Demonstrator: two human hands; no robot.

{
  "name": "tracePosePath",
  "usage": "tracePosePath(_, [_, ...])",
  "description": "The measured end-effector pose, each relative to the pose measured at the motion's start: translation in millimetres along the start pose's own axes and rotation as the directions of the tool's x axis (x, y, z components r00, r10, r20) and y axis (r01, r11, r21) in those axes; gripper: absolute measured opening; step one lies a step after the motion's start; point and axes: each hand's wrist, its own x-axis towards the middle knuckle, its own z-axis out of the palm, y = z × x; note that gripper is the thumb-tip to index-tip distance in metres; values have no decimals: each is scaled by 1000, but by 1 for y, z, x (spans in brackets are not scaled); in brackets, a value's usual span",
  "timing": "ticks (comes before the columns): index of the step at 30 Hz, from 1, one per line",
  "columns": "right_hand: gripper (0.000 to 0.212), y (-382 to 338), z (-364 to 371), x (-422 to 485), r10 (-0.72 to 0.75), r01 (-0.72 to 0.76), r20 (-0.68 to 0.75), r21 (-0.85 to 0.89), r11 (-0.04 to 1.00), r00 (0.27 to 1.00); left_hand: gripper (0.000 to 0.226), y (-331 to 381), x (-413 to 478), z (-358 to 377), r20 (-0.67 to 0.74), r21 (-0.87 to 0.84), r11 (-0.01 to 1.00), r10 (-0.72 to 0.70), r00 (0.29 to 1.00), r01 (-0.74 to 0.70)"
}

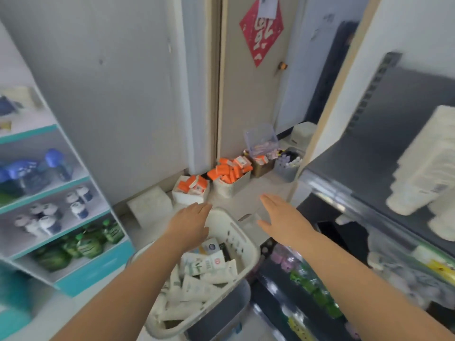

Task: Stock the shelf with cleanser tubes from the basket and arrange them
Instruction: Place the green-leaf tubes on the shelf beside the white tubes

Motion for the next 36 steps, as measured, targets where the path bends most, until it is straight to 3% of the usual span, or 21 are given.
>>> tracePosePath(7, [69,-43,78,40,-13,4,146,65,998,989,64,-64,-14,71,206,-87,992,-74,976,93])
tracePosePath(12, [68,-43,130,51,44,-65,293,63,996,955,58,-82,-27,135,387,-78,977,-155,909,200])
tracePosePath(17, [44,-45,187,57,96,-144,457,70,987,884,62,-82,-47,192,504,-9,989,-125,854,149])
tracePosePath(19, [44,-50,208,61,123,-173,496,57,983,859,66,-81,-49,207,534,-11,989,-121,837,150])
tracePosePath(23, [47,-60,237,77,188,-255,521,59,965,833,59,-80,-40,217,438,-118,957,-189,879,265])
tracePosePath(27, [65,-58,259,91,374,-498,483,155,853,792,46,-92,-18,214,260,-200,915,-296,919,351])
tracePosePath(30, [76,-51,273,97,435,-597,506,214,773,745,50,-104,-9,213,226,-285,836,-416,881,468])
tracePosePath(33, [50,-45,286,100,444,-610,503,230,759,742,47,-111,-4,216,339,-387,681,-521,783,621])
tracePosePath(36, [35,-44,289,100,472,-626,449,302,719,759,61,-114,2,227,406,-318,724,-480,778,613])
